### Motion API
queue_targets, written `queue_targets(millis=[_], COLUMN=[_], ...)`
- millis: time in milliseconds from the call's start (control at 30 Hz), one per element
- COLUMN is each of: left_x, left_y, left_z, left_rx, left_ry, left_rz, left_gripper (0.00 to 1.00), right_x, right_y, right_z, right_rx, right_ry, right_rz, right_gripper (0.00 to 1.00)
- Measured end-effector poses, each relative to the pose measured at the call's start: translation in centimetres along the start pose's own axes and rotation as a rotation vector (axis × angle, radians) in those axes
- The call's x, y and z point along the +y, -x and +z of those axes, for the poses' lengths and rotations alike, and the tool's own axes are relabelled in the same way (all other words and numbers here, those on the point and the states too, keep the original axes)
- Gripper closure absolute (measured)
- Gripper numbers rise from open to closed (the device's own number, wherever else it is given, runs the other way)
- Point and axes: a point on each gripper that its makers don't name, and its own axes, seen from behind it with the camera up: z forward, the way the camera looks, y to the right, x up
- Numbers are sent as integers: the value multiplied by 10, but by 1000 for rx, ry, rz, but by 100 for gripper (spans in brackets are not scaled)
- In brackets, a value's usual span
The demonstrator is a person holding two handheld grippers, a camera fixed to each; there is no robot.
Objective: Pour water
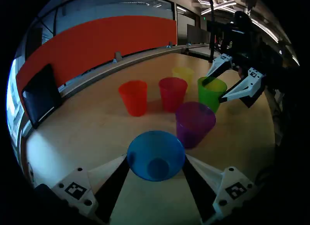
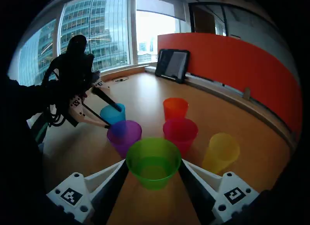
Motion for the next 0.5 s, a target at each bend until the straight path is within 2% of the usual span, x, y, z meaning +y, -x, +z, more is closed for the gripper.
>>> queue_targets(millis=[500], left_x=[-2], left_y=[9], left_z=[-4], left_rx=[-16], left_ry=[-11], left_rz=[-5], left_gripper=[11], right_x=[2], right_y=[18], right_z=[9], right_rx=[-32], right_ry=[19], right_rz=[-15], right_gripper=[8])
